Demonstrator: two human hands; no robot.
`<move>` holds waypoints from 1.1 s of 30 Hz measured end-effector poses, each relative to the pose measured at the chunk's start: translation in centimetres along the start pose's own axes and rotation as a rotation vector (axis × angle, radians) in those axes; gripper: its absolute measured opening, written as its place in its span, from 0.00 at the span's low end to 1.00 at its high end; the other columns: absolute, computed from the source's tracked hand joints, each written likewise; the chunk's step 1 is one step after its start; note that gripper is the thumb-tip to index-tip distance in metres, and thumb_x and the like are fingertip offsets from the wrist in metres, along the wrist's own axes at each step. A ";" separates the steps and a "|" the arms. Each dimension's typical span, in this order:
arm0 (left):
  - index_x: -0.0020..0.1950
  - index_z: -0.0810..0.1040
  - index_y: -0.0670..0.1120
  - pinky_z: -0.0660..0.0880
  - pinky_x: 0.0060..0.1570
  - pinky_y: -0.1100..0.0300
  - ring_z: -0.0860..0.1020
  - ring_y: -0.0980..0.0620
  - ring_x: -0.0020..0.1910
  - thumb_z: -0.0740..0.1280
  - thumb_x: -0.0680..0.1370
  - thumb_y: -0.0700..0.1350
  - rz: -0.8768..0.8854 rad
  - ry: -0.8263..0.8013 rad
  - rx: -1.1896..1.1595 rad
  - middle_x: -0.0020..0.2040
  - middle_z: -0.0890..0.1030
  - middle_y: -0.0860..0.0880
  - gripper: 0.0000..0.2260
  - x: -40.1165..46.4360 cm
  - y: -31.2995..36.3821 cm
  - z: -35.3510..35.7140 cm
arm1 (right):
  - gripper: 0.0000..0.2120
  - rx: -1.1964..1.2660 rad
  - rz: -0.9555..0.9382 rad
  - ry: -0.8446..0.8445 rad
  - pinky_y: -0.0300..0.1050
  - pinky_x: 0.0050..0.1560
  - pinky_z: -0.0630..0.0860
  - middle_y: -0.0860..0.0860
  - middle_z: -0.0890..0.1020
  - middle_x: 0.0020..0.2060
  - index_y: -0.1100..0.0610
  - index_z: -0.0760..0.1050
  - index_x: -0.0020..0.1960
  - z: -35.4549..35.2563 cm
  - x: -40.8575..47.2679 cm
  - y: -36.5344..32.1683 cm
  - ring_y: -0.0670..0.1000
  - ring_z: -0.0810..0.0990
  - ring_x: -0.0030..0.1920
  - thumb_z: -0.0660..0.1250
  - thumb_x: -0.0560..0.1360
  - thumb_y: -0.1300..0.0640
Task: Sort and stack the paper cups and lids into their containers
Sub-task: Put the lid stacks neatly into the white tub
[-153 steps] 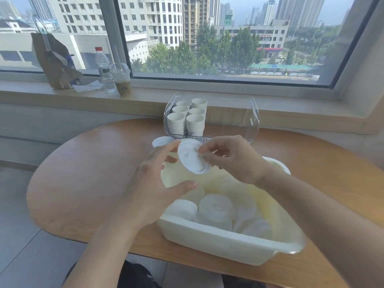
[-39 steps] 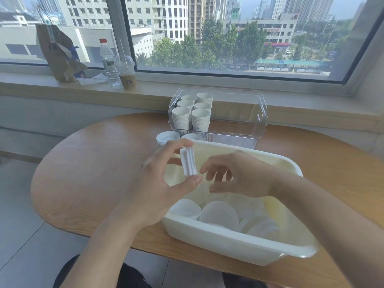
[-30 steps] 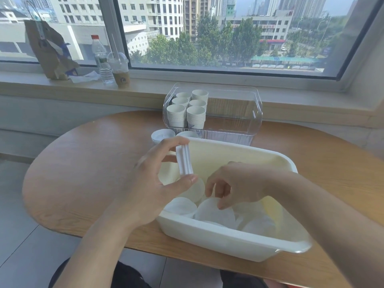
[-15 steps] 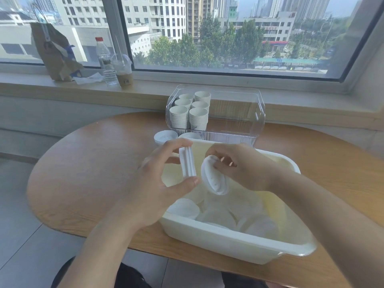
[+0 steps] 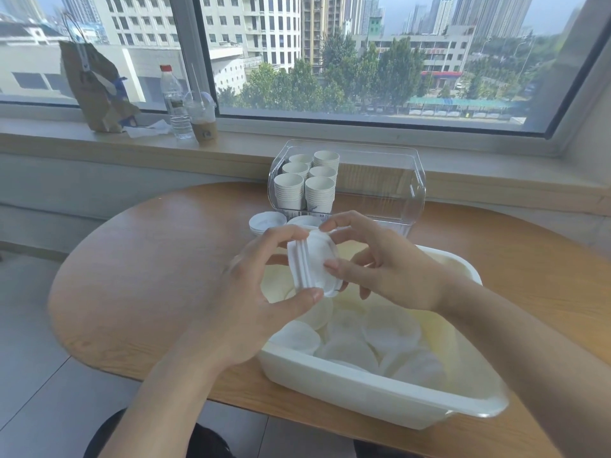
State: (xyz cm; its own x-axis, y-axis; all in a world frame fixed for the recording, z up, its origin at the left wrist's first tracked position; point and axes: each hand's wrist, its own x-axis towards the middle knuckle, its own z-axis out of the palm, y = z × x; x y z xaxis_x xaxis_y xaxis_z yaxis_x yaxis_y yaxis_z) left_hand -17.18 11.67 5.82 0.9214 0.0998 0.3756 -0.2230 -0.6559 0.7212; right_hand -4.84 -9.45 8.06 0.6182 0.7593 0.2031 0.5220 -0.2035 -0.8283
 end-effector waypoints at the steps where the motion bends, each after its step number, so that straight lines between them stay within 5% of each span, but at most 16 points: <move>1: 0.68 0.72 0.66 0.73 0.64 0.54 0.77 0.62 0.66 0.77 0.71 0.59 0.005 -0.002 -0.004 0.67 0.78 0.64 0.27 0.0 0.0 0.0 | 0.25 0.004 -0.001 -0.032 0.44 0.36 0.82 0.42 0.81 0.63 0.39 0.71 0.69 0.0 -0.1 -0.1 0.50 0.88 0.44 0.77 0.76 0.47; 4: 0.68 0.72 0.68 0.73 0.65 0.51 0.77 0.61 0.67 0.76 0.70 0.62 0.018 -0.005 -0.012 0.68 0.78 0.65 0.28 -0.1 -0.1 0.0 | 0.40 -0.073 -0.001 -0.106 0.42 0.43 0.83 0.39 0.79 0.66 0.35 0.67 0.73 0.0 -0.2 -0.3 0.49 0.87 0.49 0.84 0.69 0.46; 7: 0.68 0.72 0.69 0.73 0.64 0.54 0.76 0.64 0.67 0.75 0.70 0.64 0.013 -0.008 -0.009 0.68 0.77 0.67 0.28 -0.1 -0.1 0.0 | 0.44 -0.127 -0.002 -0.113 0.49 0.47 0.85 0.40 0.79 0.66 0.35 0.65 0.74 0.1 -0.2 -0.3 0.50 0.87 0.53 0.86 0.66 0.48; 12: 0.70 0.71 0.69 0.72 0.67 0.48 0.75 0.64 0.68 0.76 0.71 0.63 0.023 -0.015 0.010 0.69 0.75 0.69 0.28 -0.2 0.0 -0.2 | 0.41 -0.245 -0.036 -0.085 0.47 0.50 0.82 0.38 0.79 0.66 0.36 0.65 0.73 0.2 -0.5 -0.5 0.45 0.83 0.59 0.84 0.68 0.45; 21: 0.71 0.71 0.69 0.71 0.69 0.49 0.74 0.63 0.70 0.80 0.72 0.56 0.021 -0.034 0.016 0.70 0.76 0.66 0.31 -0.2 0.2 -0.4 | 0.34 -0.083 -0.010 -0.104 0.61 0.58 0.81 0.44 0.82 0.66 0.44 0.67 0.74 0.0 -0.3 -0.5 0.51 0.84 0.61 0.80 0.74 0.48; 25: 0.71 0.72 0.68 0.71 0.69 0.50 0.74 0.62 0.71 0.82 0.73 0.50 0.016 -0.041 0.028 0.70 0.76 0.65 0.32 -0.2 0.3 -0.4 | 0.32 -0.097 -0.003 -0.147 0.60 0.56 0.82 0.43 0.82 0.65 0.43 0.68 0.74 0.0 -0.5 -0.7 0.51 0.85 0.59 0.79 0.75 0.48; 33: 0.74 0.72 0.67 0.68 0.69 0.56 0.73 0.65 0.70 0.83 0.70 0.52 0.043 -0.044 0.061 0.70 0.75 0.69 0.37 -0.1 0.6 -0.4 | 0.31 -0.117 0.044 -0.152 0.55 0.57 0.81 0.44 0.84 0.62 0.40 0.66 0.74 0.1 -0.6 -1.0 0.50 0.85 0.56 0.77 0.75 0.44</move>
State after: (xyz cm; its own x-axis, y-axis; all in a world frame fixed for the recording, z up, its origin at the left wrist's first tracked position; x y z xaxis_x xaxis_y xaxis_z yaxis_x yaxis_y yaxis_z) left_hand -17.58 11.56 6.45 0.9246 0.0385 0.3789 -0.2442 -0.7035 0.6674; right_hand -5.78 -9.62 8.77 0.5509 0.8308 0.0790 0.5666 -0.3028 -0.7663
